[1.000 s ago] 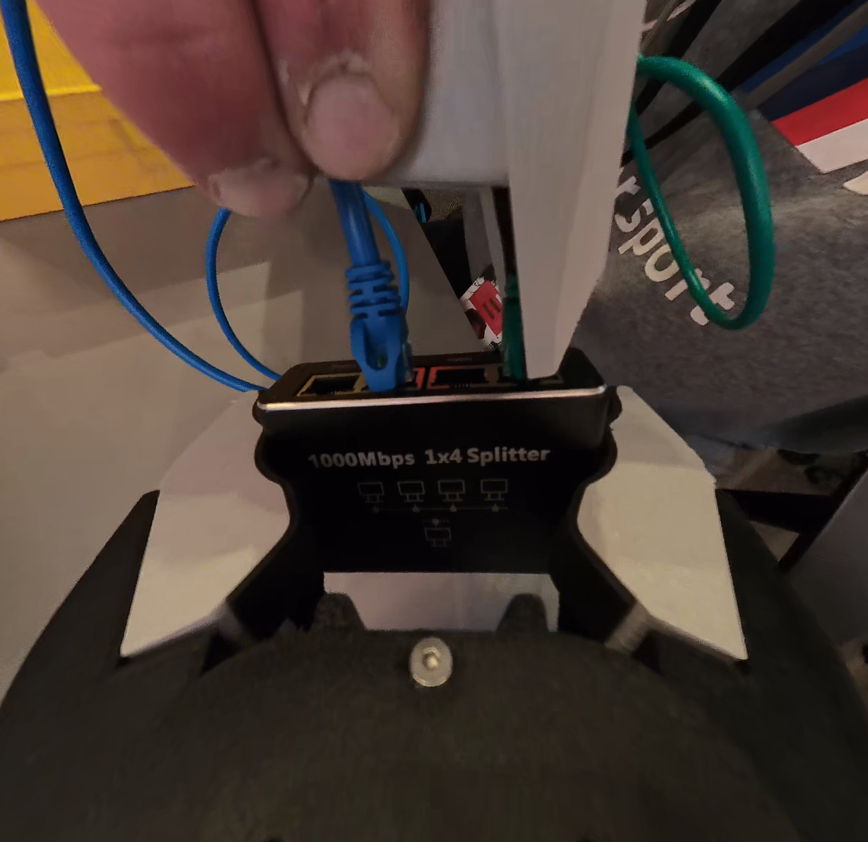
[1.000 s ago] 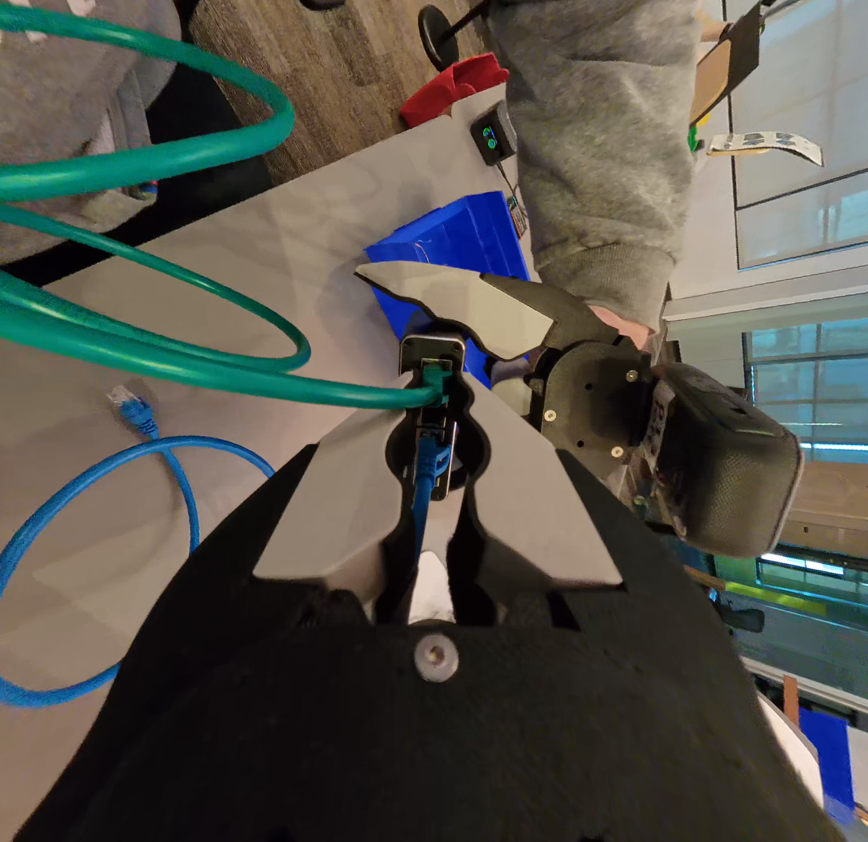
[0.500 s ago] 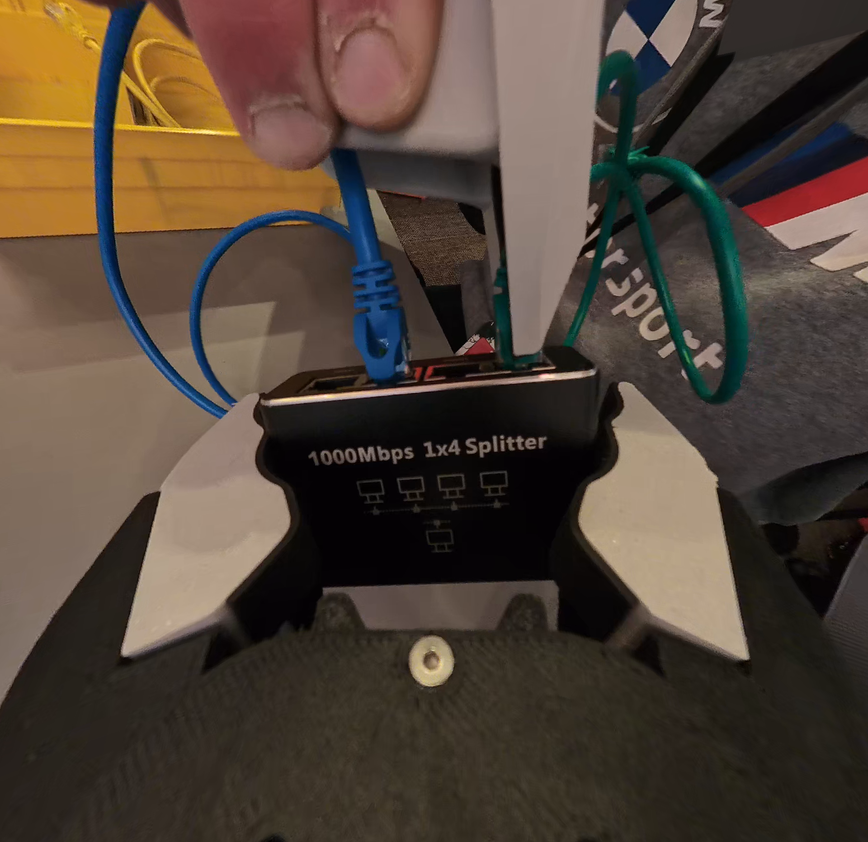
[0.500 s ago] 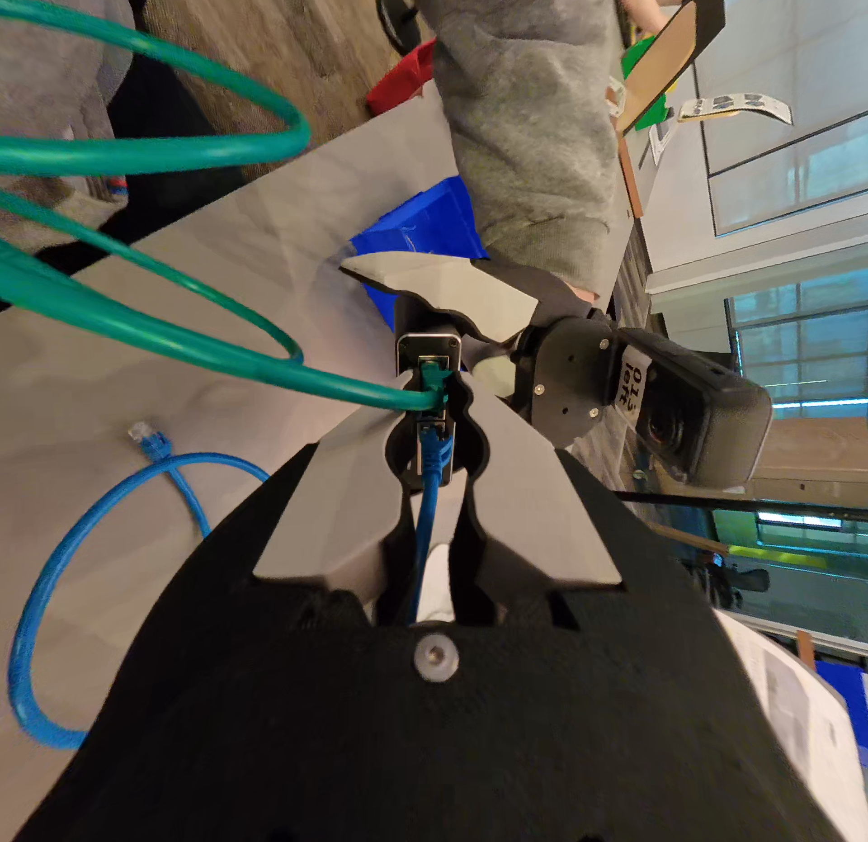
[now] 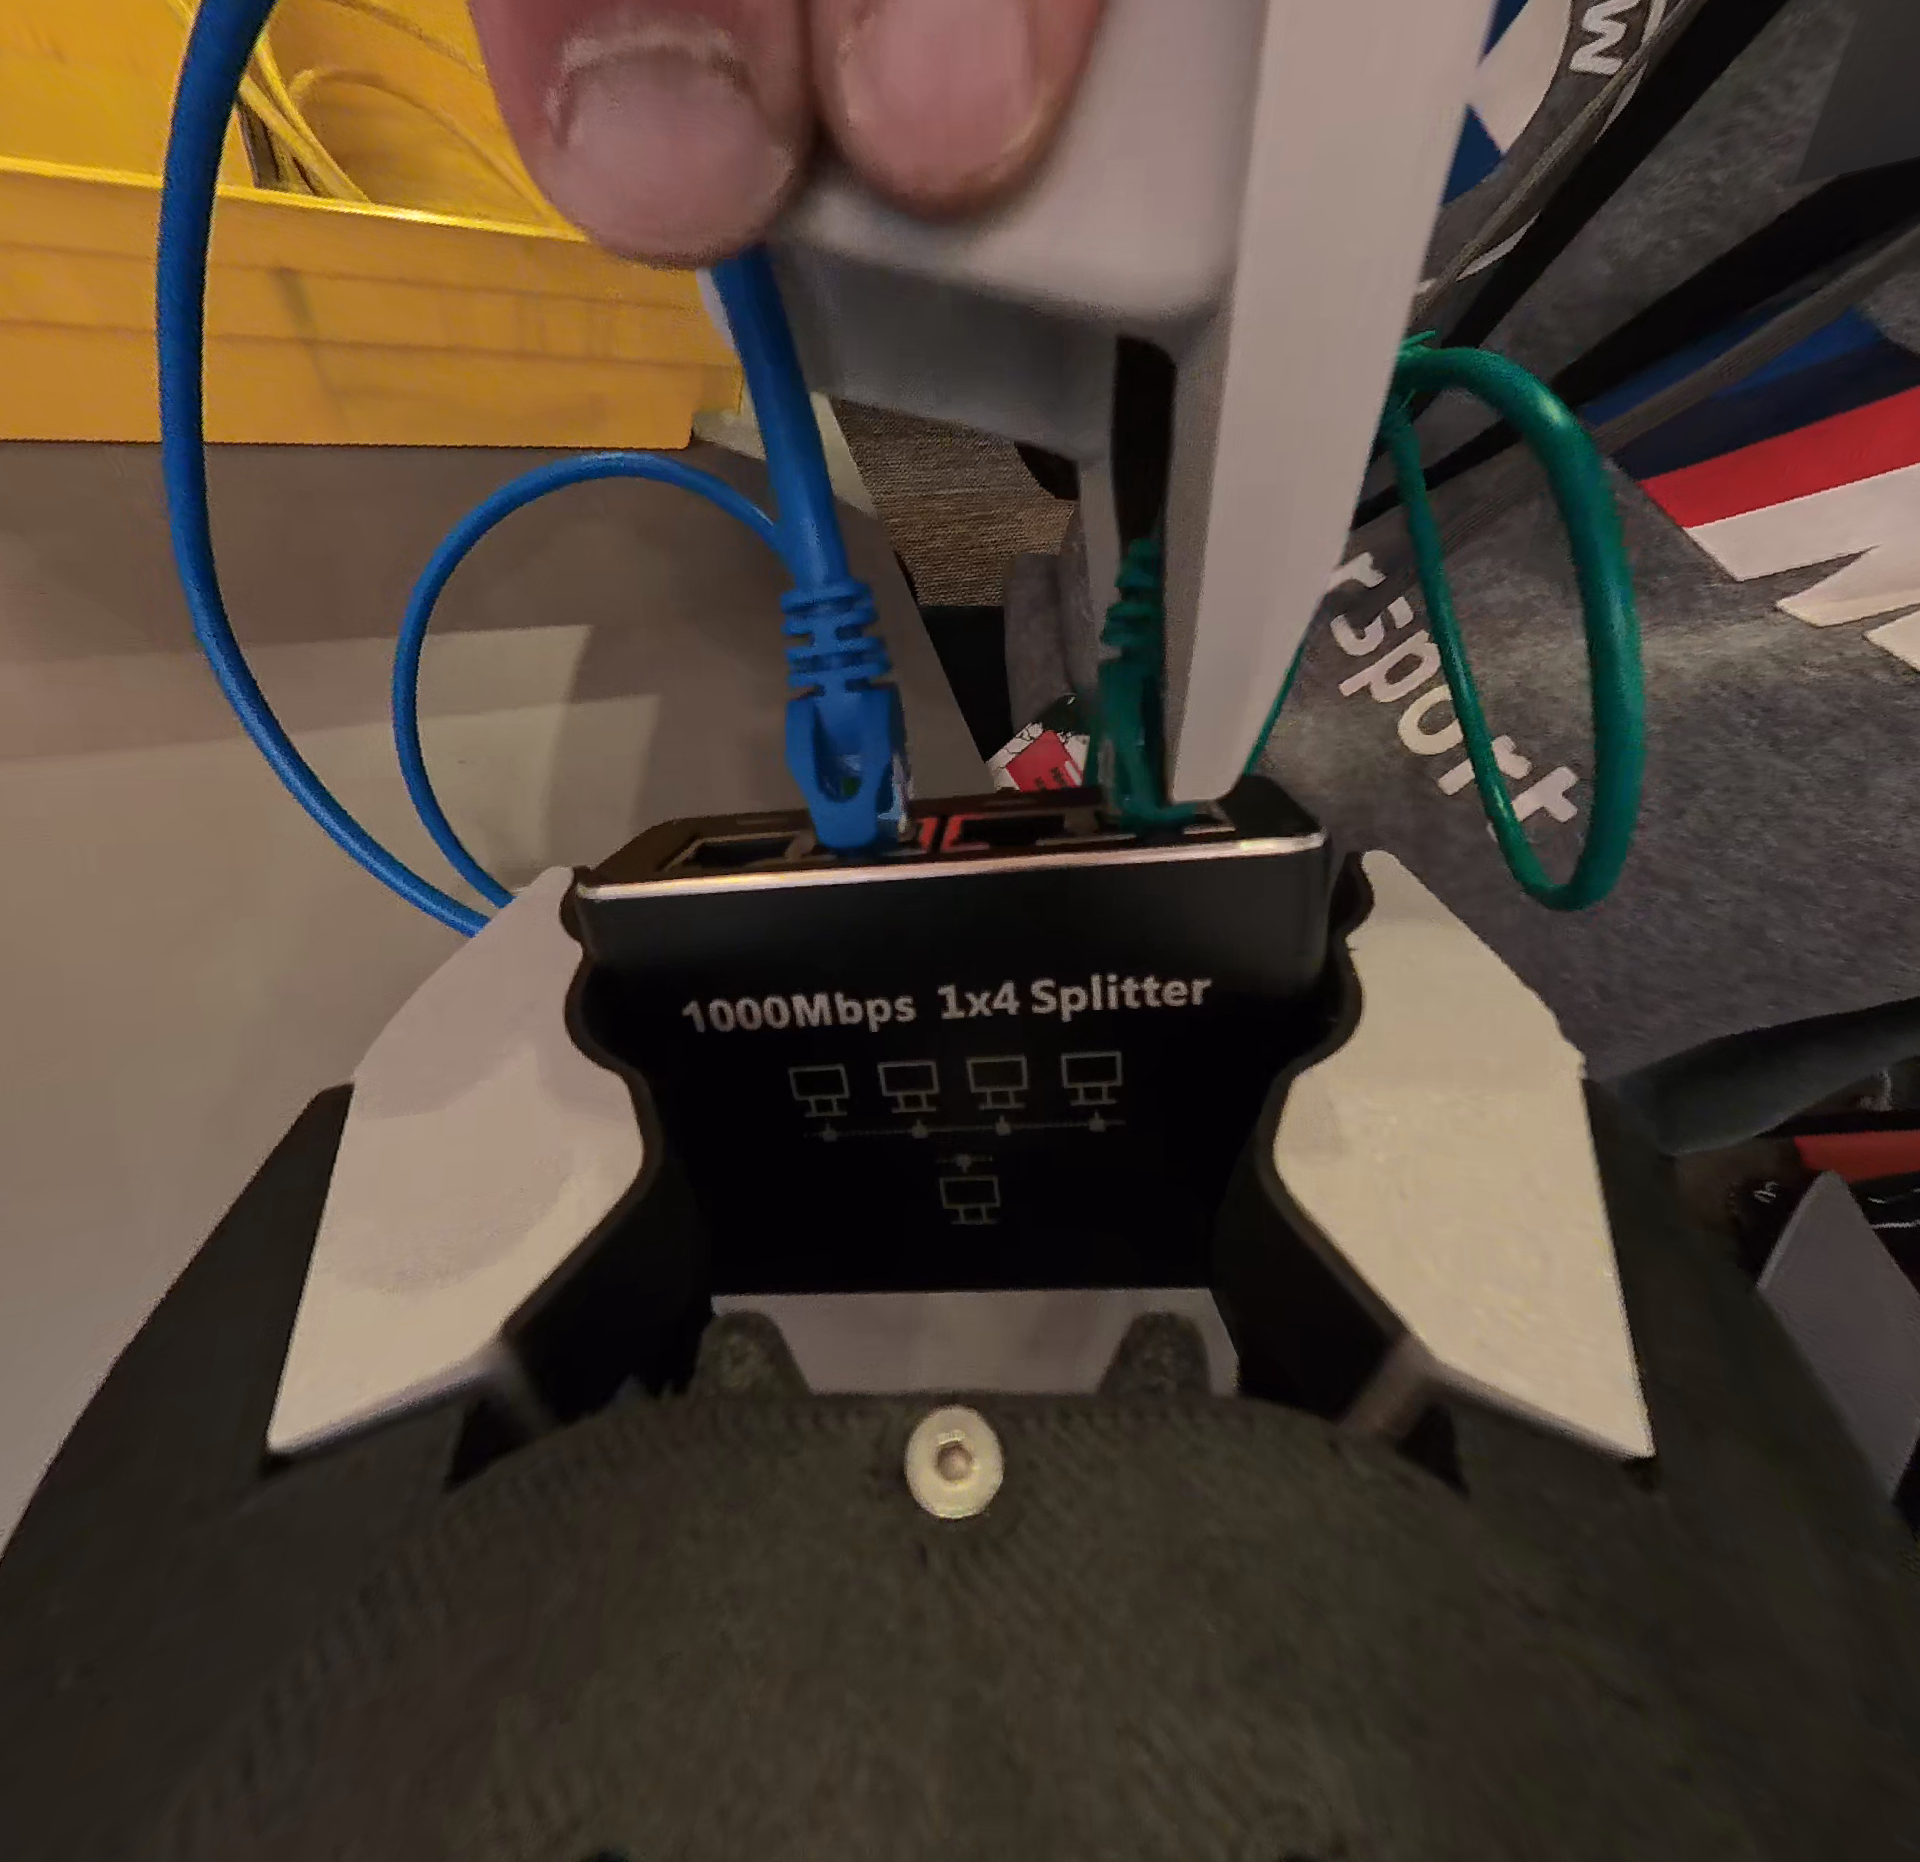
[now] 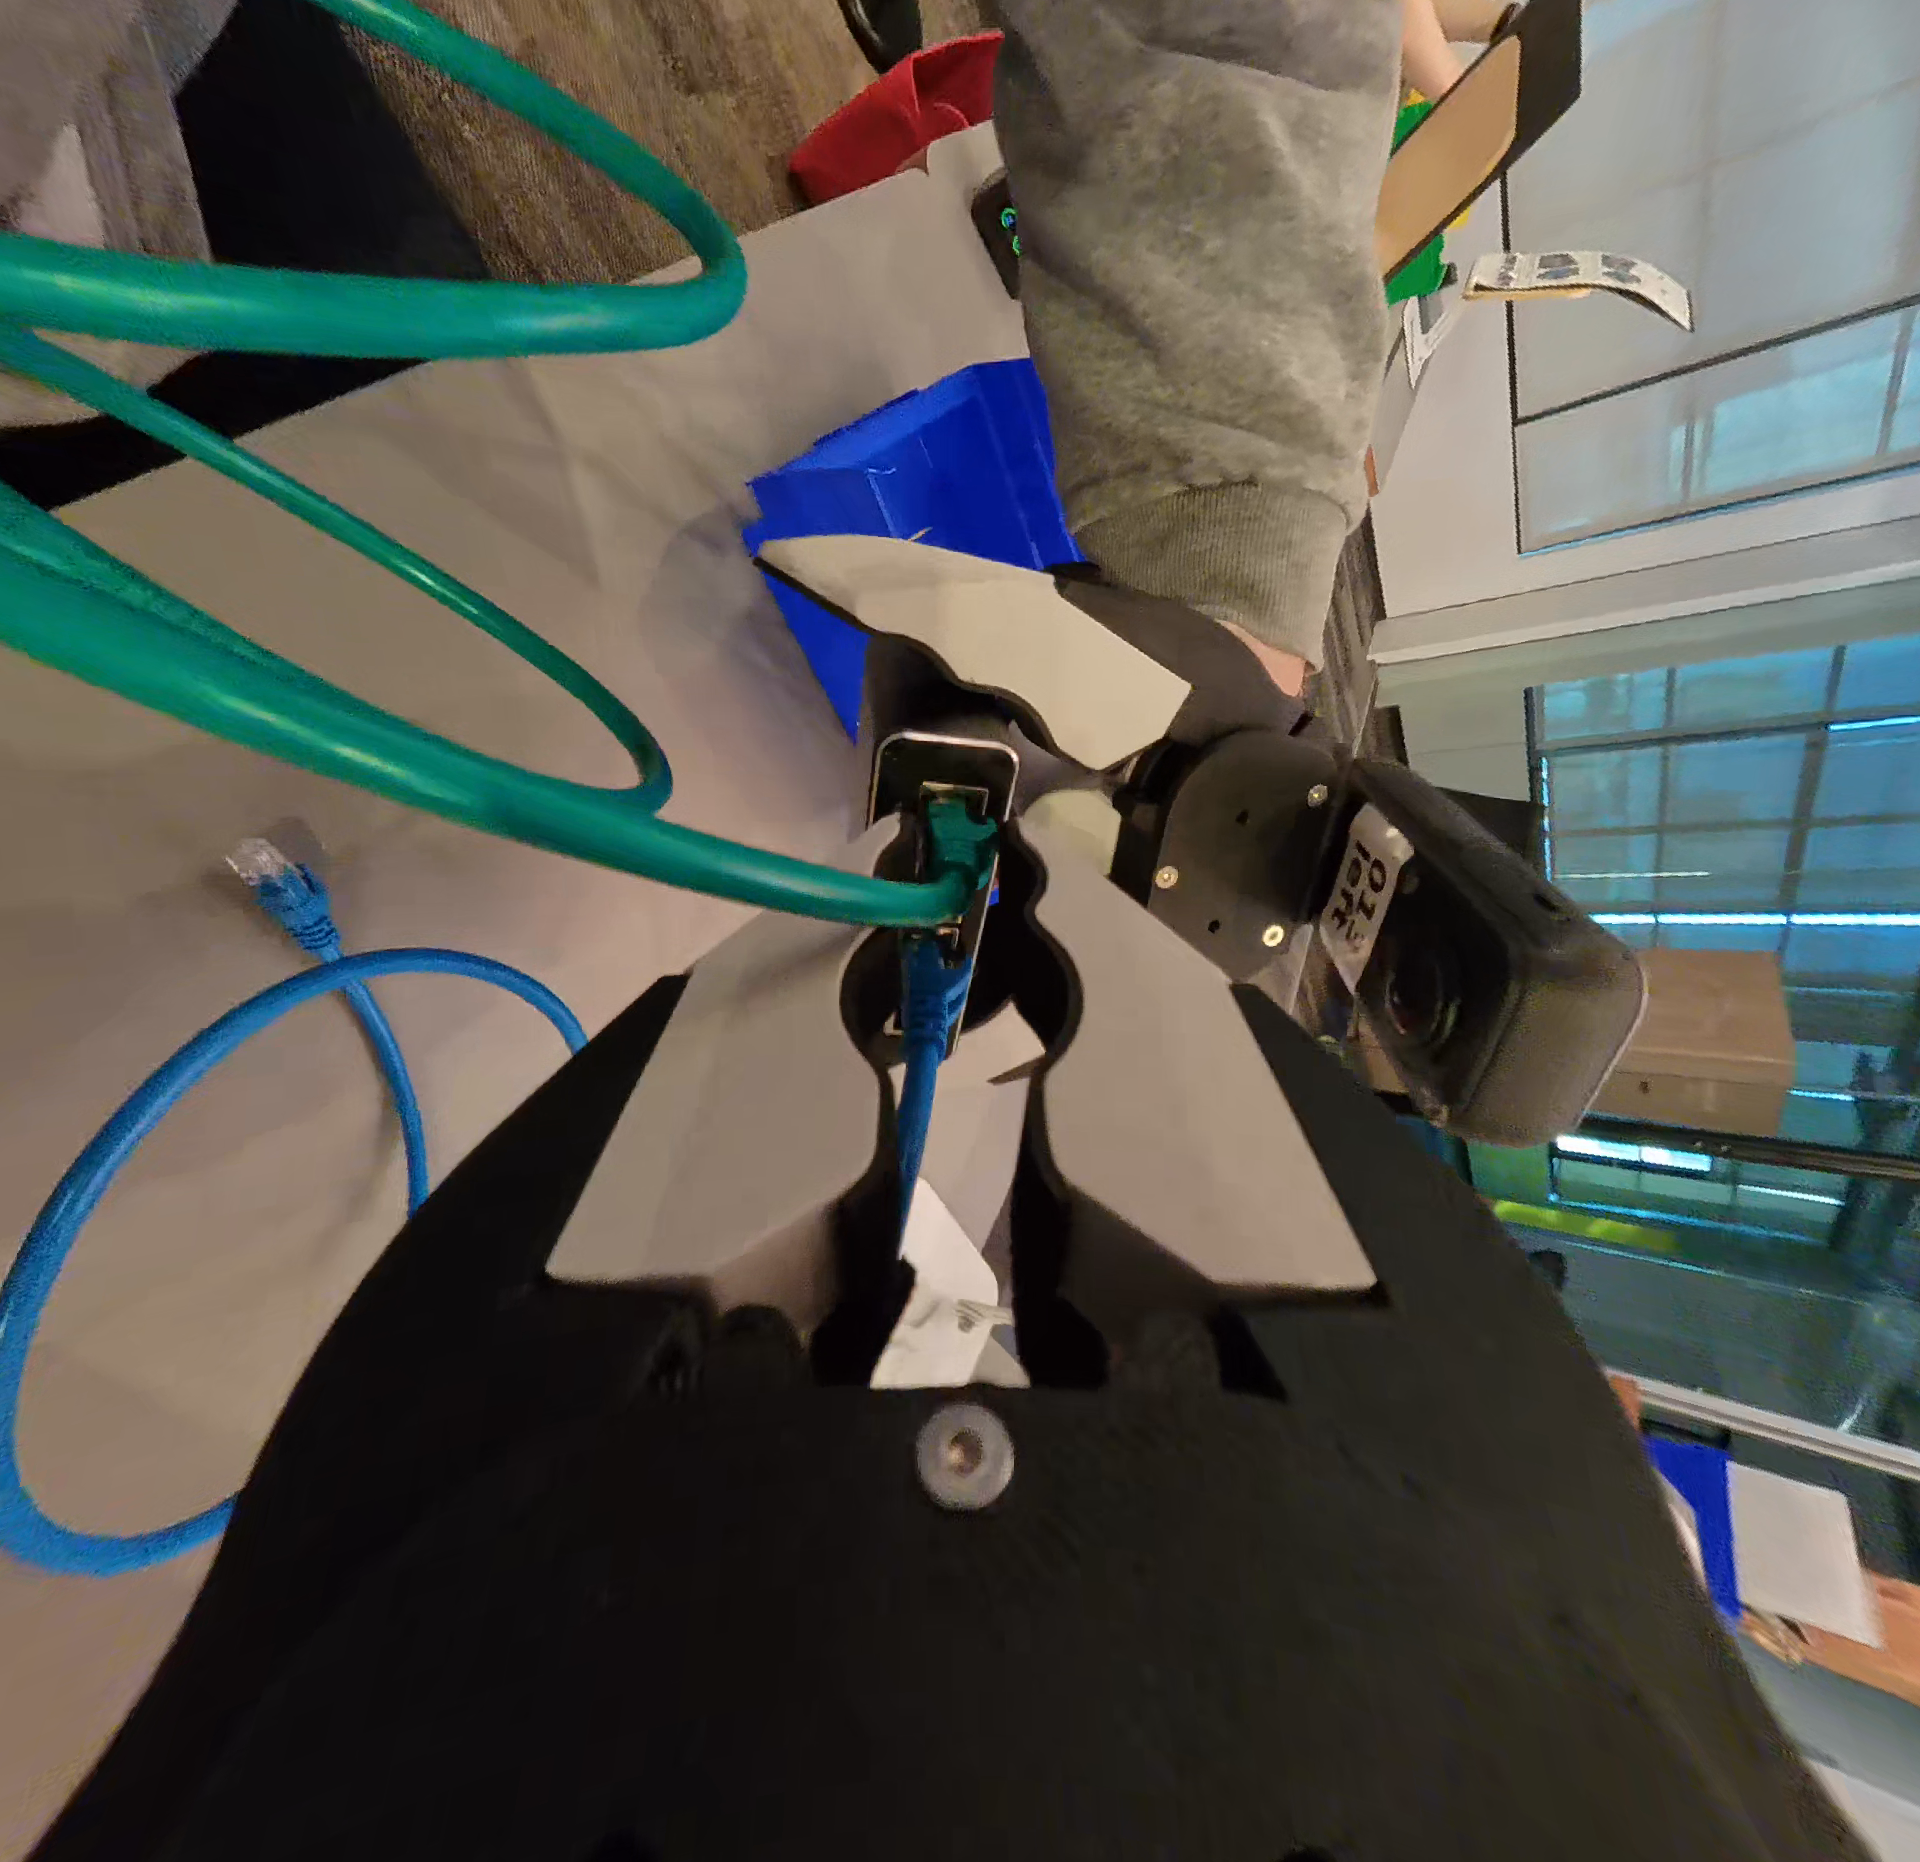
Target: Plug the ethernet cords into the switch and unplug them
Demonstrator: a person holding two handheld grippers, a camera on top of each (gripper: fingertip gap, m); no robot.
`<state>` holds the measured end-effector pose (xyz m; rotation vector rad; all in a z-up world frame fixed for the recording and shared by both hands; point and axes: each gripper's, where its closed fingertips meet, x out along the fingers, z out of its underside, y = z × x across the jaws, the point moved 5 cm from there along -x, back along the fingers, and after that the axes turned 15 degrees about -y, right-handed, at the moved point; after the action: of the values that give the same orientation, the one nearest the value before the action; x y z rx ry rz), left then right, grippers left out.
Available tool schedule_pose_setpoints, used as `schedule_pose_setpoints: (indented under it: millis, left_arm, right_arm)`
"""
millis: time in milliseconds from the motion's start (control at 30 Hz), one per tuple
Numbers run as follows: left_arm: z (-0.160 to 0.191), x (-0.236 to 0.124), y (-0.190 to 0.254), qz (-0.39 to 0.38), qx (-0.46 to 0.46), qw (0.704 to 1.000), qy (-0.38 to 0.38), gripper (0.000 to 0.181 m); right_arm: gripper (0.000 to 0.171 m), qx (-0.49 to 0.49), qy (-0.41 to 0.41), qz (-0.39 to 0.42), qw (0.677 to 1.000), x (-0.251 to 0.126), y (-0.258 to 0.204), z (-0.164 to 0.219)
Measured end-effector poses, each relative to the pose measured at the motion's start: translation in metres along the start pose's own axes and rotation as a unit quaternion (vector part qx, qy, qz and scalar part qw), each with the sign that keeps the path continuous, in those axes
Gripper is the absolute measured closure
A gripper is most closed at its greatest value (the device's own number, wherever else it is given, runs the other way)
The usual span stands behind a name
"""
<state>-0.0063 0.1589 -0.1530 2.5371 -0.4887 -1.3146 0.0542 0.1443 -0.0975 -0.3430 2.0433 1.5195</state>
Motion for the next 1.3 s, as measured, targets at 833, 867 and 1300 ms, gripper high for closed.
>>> schedule_pose_setpoints:
  millis: [833, 867, 1300]
  left_arm:
    - [0.005, 0.022, -0.007, -0.024, 0.018, 0.999, -0.037, 0.055]
    - [0.004, 0.022, -0.007, -0.017, 0.015, 0.999, -0.025, 0.056]
    - [0.006, 0.031, -0.015, -0.021, -0.023, 0.998, 0.048, 0.055]
  right_arm:
    - [0.165, 0.030, 0.043, -0.143, 0.988, 0.009, -0.013, 0.003]
    - [0.165, 0.036, 0.046, -0.141, 0.988, 0.007, -0.013, 0.004]
    - [0.162, 0.015, -0.030, -0.087, 0.996, 0.007, -0.023, 0.010]
